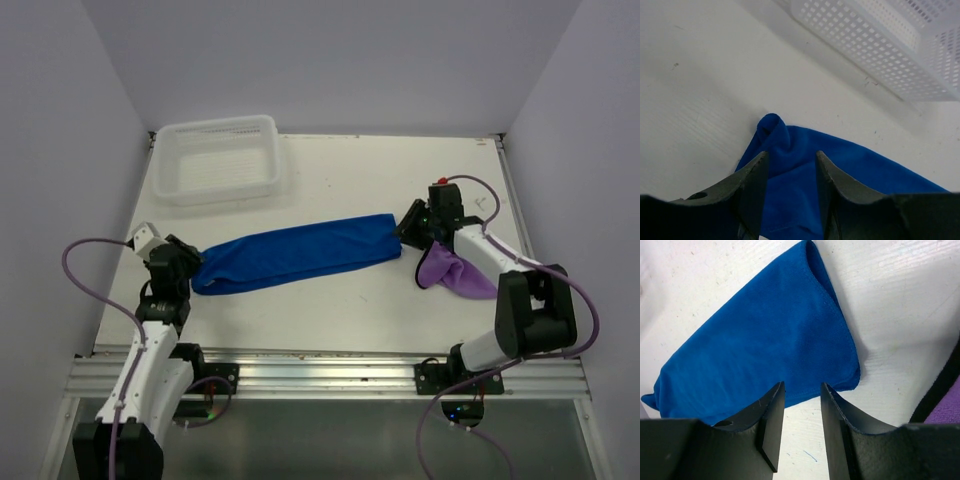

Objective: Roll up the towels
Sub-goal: Fold the towel

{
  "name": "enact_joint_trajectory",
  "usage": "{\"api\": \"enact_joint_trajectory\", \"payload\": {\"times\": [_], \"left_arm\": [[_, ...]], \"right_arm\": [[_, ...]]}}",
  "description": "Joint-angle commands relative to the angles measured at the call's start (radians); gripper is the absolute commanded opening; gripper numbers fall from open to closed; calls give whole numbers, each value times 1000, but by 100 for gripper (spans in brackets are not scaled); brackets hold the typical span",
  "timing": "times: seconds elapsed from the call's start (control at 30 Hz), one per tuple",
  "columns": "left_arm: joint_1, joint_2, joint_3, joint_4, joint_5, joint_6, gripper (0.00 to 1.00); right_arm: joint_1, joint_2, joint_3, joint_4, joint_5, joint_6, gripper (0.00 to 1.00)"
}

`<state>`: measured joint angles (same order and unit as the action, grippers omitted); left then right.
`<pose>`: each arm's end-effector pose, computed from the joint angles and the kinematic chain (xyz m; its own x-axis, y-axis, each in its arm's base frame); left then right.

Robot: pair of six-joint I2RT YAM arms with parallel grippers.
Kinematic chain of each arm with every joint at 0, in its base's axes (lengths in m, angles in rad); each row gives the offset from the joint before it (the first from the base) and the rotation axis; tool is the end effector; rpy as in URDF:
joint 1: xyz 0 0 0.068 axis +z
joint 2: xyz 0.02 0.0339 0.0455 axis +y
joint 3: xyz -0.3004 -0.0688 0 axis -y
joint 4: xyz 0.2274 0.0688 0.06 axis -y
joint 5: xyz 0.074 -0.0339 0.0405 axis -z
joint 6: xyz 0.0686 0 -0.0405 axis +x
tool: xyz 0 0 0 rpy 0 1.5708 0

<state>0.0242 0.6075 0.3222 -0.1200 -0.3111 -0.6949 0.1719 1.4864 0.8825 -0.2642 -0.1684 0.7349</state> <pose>0.1359 0.0243 0.2236 -0.1080 -0.6124 -0.7832 -0.4861 0.7197 -0.4957 0.3010 0.0639 0.2250 -0.7424 0.5420 -0.3937 0.2998 0.7944 0.5282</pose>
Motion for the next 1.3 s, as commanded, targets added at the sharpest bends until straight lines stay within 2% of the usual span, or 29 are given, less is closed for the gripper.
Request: {"api": "enact_joint_trajectory", "payload": {"times": [0.0,0.03,0.13,0.3,0.67,0.97,1.27], "left_arm": [[6,165,96,16,23,20,46],[6,255,118,-7,20,18,46],[6,366,181,-12,-8,20,46],[6,448,239,23,-11,41,48],[10,567,307,-21,-97,75,52],[10,676,311,48,-60,58,51],[13,724,319,62,-95,74,48]], "right_arm": [[6,9,55,49,-46,-49,38],[6,23,67,66,-60,-74,37],[6,55,101,85,-103,-104,33],[18,144,136,106,-131,-124,27],[47,281,148,115,-115,-138,18],[44,322,151,68,-54,-138,17],[46,353,157,71,-59,-134,16]]}}
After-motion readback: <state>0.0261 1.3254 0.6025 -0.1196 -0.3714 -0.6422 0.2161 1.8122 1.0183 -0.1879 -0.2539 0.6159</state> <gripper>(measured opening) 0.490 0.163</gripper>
